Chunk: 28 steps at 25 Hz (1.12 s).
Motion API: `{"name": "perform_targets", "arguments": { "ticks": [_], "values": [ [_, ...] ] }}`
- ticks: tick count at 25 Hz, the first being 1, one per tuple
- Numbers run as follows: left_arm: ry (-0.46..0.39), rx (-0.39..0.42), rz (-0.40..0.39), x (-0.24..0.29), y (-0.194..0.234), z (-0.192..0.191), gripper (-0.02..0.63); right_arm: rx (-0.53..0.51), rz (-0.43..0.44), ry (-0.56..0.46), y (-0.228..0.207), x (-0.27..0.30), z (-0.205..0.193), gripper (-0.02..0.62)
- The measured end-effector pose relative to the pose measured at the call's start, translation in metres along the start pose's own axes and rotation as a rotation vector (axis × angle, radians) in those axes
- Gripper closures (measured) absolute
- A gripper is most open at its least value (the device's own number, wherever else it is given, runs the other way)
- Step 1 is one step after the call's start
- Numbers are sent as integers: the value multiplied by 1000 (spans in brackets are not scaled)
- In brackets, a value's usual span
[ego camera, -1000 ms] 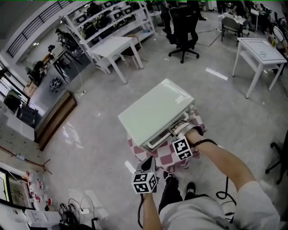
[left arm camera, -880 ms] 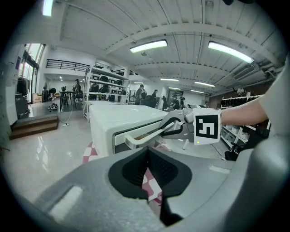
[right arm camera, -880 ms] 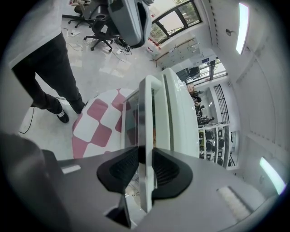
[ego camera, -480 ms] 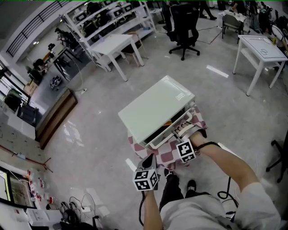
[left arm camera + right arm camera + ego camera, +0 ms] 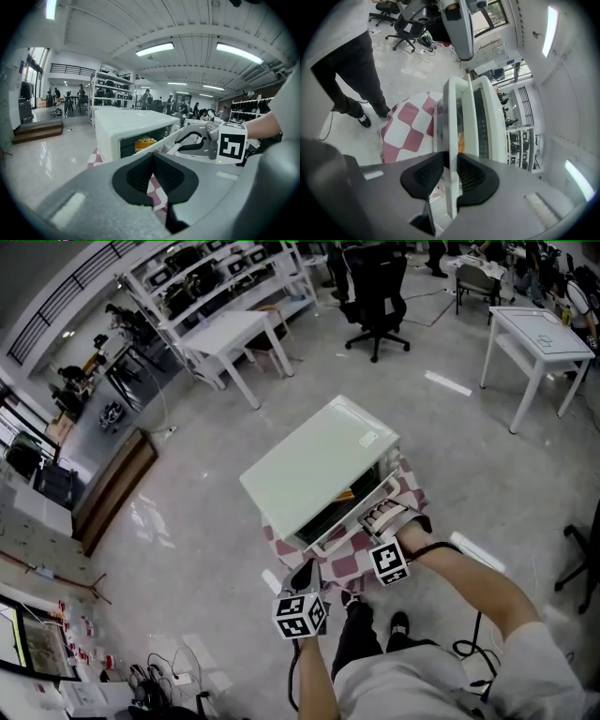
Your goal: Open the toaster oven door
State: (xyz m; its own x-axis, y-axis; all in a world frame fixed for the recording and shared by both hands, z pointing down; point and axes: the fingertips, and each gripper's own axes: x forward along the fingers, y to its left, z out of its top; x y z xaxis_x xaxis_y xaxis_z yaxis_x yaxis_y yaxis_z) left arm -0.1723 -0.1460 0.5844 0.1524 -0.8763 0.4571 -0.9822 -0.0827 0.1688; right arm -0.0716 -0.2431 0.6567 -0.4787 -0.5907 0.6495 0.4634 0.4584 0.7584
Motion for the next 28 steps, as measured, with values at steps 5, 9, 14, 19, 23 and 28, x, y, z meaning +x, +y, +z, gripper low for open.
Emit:
{"name": "perform_targets", "arguments": {
  "ticks": [5, 9, 14, 19, 23, 28],
  "values": [
    [-6, -6, -17, -1, 0, -2, 600, 21, -1, 15, 11, -5, 0, 502],
    [1, -1, -18, 2, 1, -3, 600, 38, 29, 14, 24, -11, 2, 505],
    [9, -10, -15, 5, 1, -9, 600, 23, 33, 18, 41, -13, 1, 508],
    [26, -8, -19, 8, 0, -14, 600, 19, 62, 12, 60, -18, 2, 516],
    [40, -9, -27, 12, -4, -21, 600, 17, 61, 2, 74, -20, 1, 520],
    [75, -14, -35, 18, -6, -37, 600, 17, 74, 2, 86, -20, 1, 523]
  ]
}}
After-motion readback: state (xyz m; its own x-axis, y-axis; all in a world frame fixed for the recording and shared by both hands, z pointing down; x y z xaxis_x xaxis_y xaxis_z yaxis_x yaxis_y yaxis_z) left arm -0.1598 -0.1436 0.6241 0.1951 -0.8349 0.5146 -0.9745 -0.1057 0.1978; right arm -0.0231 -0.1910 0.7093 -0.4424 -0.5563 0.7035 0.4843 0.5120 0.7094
